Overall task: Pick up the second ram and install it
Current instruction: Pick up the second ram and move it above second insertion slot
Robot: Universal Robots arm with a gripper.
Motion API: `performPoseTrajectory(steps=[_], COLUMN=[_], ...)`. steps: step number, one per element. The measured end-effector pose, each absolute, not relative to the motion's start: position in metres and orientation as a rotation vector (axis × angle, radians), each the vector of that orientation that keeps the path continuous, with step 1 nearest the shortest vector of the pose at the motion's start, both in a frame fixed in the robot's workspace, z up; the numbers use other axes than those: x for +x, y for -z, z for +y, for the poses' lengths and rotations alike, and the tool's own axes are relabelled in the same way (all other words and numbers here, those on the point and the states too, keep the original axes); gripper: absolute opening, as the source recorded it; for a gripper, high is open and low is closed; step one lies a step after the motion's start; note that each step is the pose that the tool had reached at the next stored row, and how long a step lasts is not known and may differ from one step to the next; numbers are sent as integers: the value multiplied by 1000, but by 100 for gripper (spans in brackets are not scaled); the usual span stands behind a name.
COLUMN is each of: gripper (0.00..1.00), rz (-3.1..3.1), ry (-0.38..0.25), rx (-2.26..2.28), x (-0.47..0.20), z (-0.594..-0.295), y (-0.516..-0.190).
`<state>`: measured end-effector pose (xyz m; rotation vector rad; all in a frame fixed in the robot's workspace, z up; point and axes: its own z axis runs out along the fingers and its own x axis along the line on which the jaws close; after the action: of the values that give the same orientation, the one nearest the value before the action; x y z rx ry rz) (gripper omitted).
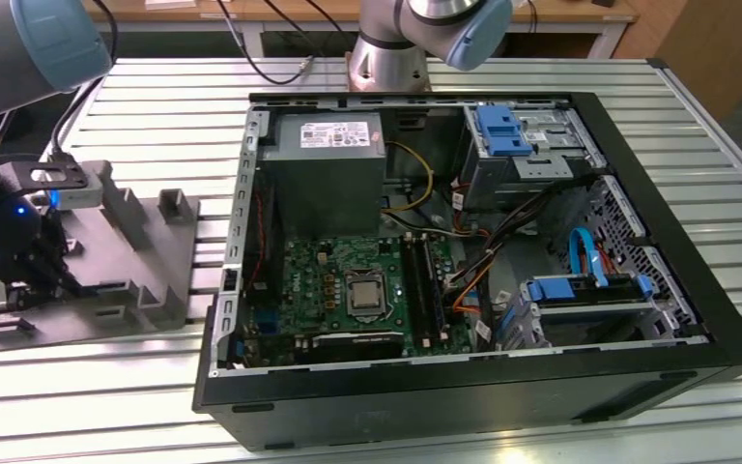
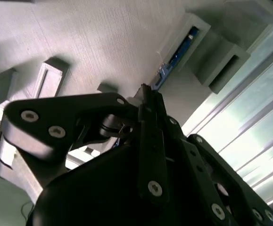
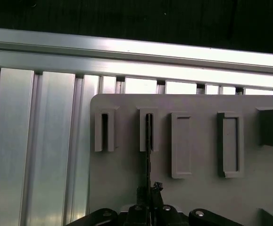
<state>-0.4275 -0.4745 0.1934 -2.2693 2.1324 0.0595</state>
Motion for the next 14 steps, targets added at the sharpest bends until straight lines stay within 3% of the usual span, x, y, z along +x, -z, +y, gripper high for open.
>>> performPoseTrajectory(steps=[14], gripper=[14], rz=[2130], ry=[-64], rx=[-2267], x=[-428], z=[-475], y=[-195])
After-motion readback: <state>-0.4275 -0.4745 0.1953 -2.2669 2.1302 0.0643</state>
